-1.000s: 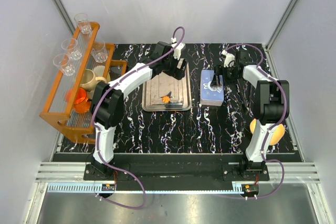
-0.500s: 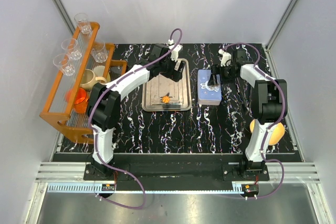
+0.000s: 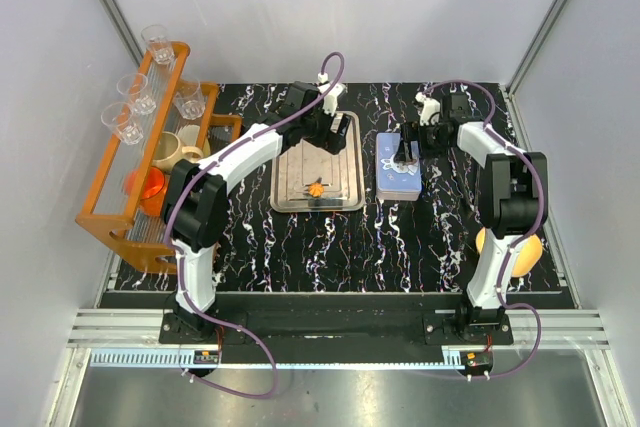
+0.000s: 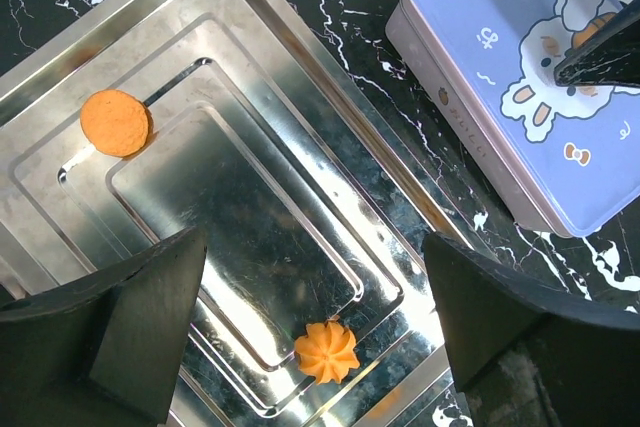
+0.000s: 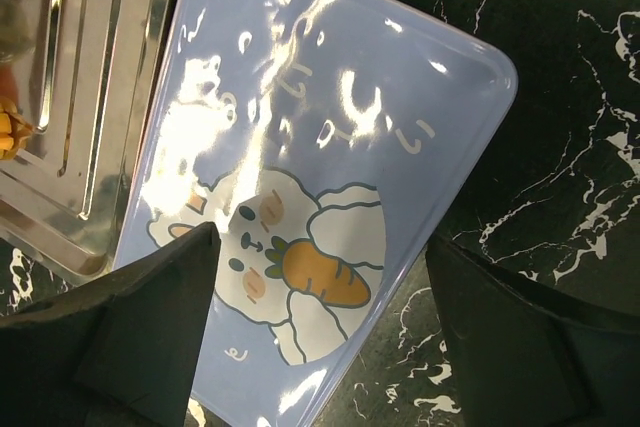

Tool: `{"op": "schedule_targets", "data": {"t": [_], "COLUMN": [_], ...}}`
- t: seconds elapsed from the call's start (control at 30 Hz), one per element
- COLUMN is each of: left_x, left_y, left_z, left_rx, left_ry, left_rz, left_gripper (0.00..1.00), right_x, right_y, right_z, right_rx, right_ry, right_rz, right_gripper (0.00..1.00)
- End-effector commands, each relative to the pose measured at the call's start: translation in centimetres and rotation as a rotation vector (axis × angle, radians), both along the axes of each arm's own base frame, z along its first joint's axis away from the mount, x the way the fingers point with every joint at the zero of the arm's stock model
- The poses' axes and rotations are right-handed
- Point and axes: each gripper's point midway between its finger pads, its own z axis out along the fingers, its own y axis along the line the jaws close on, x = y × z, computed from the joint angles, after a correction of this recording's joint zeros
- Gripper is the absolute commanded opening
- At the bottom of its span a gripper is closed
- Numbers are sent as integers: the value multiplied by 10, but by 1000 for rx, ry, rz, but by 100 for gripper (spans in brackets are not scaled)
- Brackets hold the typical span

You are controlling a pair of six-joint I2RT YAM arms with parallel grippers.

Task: Pack the cookies

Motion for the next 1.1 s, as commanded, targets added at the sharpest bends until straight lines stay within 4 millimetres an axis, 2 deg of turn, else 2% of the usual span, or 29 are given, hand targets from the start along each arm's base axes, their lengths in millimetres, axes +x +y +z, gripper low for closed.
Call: {"op": "schedule_targets", "data": {"t": [0.0, 0.27, 0.43, 0.47, 0.5, 0.57, 0.7, 0.83, 0.87, 0.9, 0.93, 1.0, 1.07], "left_x": [10, 10, 14, 16, 18, 21, 29, 28, 29, 28, 27, 25, 21], "left_y": [6, 12, 26, 36, 39, 52, 81, 111, 123, 128, 135, 150, 160], "left_z": [44, 52, 64, 60, 63, 65, 74, 85, 97, 101, 102, 118, 124], "left_rx": [-44, -55, -110, -115, -127, -131, -94, -94, -103, -108, -108, -121, -113], "left_ry": [-112, -122, -136, -127, -134, -142, -219, -279, -306, -317, -322, -369, -388], "left_rz": [23, 38, 106, 128, 139, 158, 227, 295, 320, 330, 345, 375, 398], "left_gripper": [93, 92, 93, 94, 95, 96, 99, 99, 99, 99, 99, 99, 99], "right_x": [13, 9, 13, 15, 15, 16, 18, 18, 19, 17, 17, 15, 14], "right_y": [3, -5, -25, -28, -35, -42, -62, -75, -75, -82, -82, -83, -84], "right_z": [48, 79, 113, 118, 128, 140, 177, 209, 218, 227, 232, 242, 252], "right_rx": [-8, -44, -121, -132, -159, -184, -251, -287, -281, -300, -299, -295, -287], "right_ry": [-120, -188, -310, -333, -360, -398, -516, -604, -628, -648, -667, -693, -714], "right_rz": [4, -23, -121, -139, -165, -198, -285, -353, -355, -387, -395, -408, -414], "right_gripper": [93, 93, 93, 94, 100, 100, 100, 100, 100, 100, 100, 100, 100]}}
